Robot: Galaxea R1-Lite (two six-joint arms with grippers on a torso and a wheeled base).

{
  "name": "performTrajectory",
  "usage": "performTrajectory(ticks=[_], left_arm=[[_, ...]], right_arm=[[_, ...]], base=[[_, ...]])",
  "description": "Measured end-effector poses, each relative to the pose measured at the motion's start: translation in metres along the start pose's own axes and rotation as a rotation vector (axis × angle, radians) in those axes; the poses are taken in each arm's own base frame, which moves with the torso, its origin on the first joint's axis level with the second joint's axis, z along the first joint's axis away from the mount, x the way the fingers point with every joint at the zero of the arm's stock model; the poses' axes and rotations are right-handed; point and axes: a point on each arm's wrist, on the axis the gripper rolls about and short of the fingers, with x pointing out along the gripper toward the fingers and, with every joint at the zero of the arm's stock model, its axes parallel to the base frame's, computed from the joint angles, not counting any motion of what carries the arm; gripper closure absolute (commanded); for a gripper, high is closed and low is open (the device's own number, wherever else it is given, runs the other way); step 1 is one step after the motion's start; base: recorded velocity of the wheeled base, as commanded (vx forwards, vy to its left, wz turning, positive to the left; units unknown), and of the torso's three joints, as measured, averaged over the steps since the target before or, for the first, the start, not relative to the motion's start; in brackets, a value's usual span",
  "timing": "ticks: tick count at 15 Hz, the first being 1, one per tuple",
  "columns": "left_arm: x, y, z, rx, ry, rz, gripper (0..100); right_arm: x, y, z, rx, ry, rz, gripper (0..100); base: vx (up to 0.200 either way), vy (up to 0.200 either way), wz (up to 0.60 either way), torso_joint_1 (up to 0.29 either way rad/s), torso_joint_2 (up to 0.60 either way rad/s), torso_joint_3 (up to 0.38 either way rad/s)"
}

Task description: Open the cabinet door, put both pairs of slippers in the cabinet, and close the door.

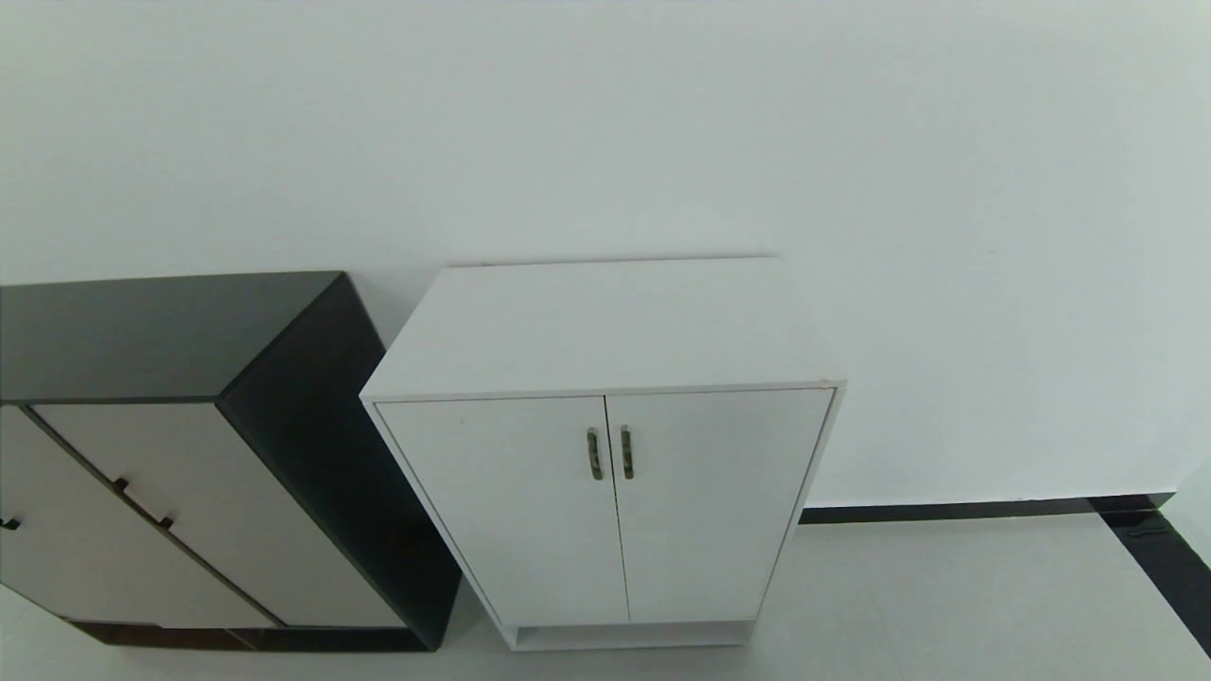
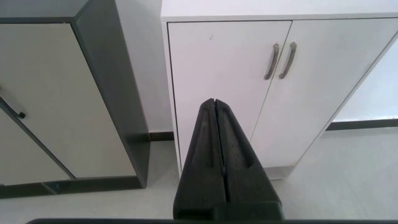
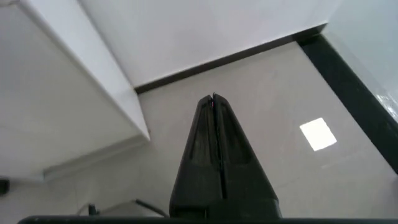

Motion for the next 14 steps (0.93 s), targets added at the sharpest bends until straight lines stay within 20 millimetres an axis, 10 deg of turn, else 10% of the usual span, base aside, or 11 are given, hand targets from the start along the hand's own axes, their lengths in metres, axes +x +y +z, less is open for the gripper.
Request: performTrajectory(ticks=[4, 14], left_arm=[[0.0, 0.0, 0.0, 0.0, 0.0, -0.001, 100], [0.0, 0.0, 0.0, 0.003, 0.0, -0.003, 100]], right_arm=[[-0.013, -0.006, -0.045, 0.018, -0.077, -0.021, 100], [-0.02, -0.008, -0.053, -0.121, -0.219, 0.403, 100]], base=[[0.0, 0.0, 0.0, 0.0, 0.0, 0.0], [0.0, 0.0, 0.0, 0.0, 0.0, 0.0]])
